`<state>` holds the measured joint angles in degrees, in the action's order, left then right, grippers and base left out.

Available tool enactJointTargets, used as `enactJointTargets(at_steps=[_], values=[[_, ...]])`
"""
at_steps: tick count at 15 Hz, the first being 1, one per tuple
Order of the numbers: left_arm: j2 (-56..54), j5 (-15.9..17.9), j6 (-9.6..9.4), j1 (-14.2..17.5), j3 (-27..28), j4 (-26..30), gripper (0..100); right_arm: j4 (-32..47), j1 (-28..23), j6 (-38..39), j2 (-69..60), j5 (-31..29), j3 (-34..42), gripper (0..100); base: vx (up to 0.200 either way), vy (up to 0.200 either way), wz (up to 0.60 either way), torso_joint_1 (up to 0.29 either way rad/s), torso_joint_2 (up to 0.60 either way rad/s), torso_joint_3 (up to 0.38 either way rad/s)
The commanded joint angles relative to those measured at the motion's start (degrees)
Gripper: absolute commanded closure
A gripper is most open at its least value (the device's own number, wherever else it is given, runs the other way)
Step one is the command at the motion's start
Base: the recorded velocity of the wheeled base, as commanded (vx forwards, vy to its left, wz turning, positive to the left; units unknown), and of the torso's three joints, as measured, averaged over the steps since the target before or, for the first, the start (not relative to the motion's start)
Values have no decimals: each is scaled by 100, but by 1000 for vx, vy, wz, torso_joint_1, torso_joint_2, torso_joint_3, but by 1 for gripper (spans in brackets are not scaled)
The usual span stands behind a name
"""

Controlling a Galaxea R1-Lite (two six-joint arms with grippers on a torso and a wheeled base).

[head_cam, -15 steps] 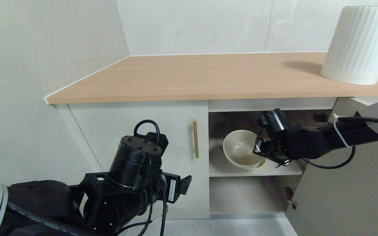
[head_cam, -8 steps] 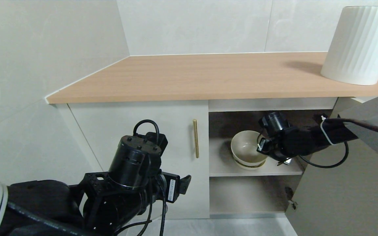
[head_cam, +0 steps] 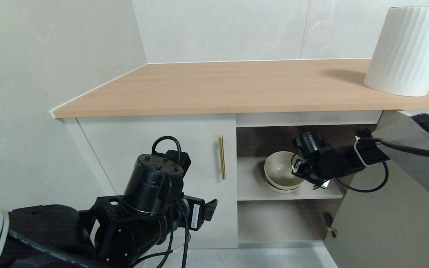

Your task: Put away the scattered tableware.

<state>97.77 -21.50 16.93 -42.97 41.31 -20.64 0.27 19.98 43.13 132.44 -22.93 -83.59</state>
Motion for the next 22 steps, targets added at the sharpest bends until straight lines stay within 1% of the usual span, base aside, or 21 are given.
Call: enactJointTargets(at_steps=[1,6,7,12,14,15,17,18,21,22], values=[[-3,-3,3,-1,-1,-2,0,0,-12,2,124,-36,-70,100,0,0,0,0,0,0],[5,-3,12,-1,-9,-2,0,0,-12,20,186,-71,-131,100,0,0,0,0,0,0],[5,-3,12,8,-1,-2,0,0,-12,20,186,-71,-140,0,0,0,0,0,0,0],[5,-3,12,17,-1,-2,0,8,41,64,133,-62,-114,0,0,0,0,0,0,0],[23,-3,12,43,-1,-2,0,43,155,55,-16,-27,-26,0,0,0,0,0,0,0],[32,-12,21,43,-9,-2,0,52,287,46,-280,61,203,0,0,0,0,0,0,0],[14,-20,214,43,-18,7,0,43,735,2,-974,518,853,0,0,0,0,0,0,0],[-3,-82,284,52,-18,25,0,43,955,-147,-1414,720,1214,0,0,0,0,0,0,0],[-56,-275,284,61,-27,34,0,43,1175,-622,-2548,773,2084,0,0,0,0,0,0,0],[-74,-284,284,61,-36,51,0,43,1280,-701,-2908,790,2303,0,0,0,0,0,0,0]])
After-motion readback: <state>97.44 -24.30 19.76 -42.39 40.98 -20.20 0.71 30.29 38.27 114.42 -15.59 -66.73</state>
